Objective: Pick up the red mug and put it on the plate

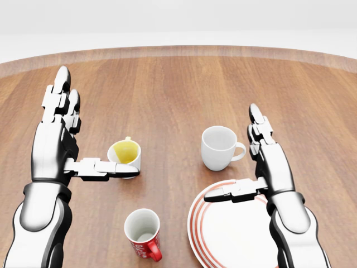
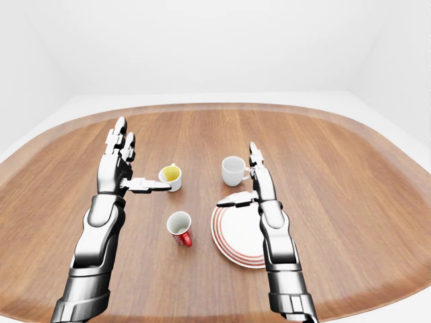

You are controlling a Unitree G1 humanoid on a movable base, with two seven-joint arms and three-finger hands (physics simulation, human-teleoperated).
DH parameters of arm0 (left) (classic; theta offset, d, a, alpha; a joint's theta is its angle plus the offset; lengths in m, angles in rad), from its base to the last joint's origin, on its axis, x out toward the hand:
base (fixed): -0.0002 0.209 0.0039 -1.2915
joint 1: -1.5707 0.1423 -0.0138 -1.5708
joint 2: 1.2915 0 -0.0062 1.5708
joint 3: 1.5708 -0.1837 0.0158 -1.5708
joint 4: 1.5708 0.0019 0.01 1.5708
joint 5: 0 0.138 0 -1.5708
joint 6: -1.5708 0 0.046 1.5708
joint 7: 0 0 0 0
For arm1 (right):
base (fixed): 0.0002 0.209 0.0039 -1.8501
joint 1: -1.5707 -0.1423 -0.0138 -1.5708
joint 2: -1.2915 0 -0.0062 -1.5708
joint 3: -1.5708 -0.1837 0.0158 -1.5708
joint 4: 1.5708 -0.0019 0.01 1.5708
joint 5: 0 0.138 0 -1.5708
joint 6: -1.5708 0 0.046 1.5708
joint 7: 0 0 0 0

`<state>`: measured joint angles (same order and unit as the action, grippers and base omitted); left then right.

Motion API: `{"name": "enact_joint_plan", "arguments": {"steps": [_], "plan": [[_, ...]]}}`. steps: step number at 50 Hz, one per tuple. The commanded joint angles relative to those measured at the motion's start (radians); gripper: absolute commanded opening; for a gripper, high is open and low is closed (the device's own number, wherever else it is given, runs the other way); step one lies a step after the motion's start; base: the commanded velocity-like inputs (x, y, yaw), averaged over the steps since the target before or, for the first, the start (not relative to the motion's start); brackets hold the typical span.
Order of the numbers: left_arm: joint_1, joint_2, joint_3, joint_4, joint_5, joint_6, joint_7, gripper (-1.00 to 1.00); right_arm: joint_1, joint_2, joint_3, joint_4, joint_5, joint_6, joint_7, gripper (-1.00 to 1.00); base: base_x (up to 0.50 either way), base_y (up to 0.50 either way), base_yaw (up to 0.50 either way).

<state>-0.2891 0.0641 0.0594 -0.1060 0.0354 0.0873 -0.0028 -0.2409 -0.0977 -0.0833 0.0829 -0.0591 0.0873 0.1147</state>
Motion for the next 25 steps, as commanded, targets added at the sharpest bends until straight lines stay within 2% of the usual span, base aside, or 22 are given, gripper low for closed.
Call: {"name": "enact_joint_plan", "arguments": {"steps": [1, 25], "plan": [[0.004, -0.001, 0.000, 0.000, 0.001, 0.000, -0.001, 1.00, -0.031, -0.007, 0.006, 0.046, -0.013, 0.000, 0.024, 1.00, 0.00, 0.00, 0.00], [0.002, -0.001, -0.001, -0.017, 0.006, 0.000, -0.002, 1.00, -0.212, -0.018, 0.053, 0.222, -0.160, 0.000, 0.130, 1.00, 0.00, 0.00, 0.00]]}}
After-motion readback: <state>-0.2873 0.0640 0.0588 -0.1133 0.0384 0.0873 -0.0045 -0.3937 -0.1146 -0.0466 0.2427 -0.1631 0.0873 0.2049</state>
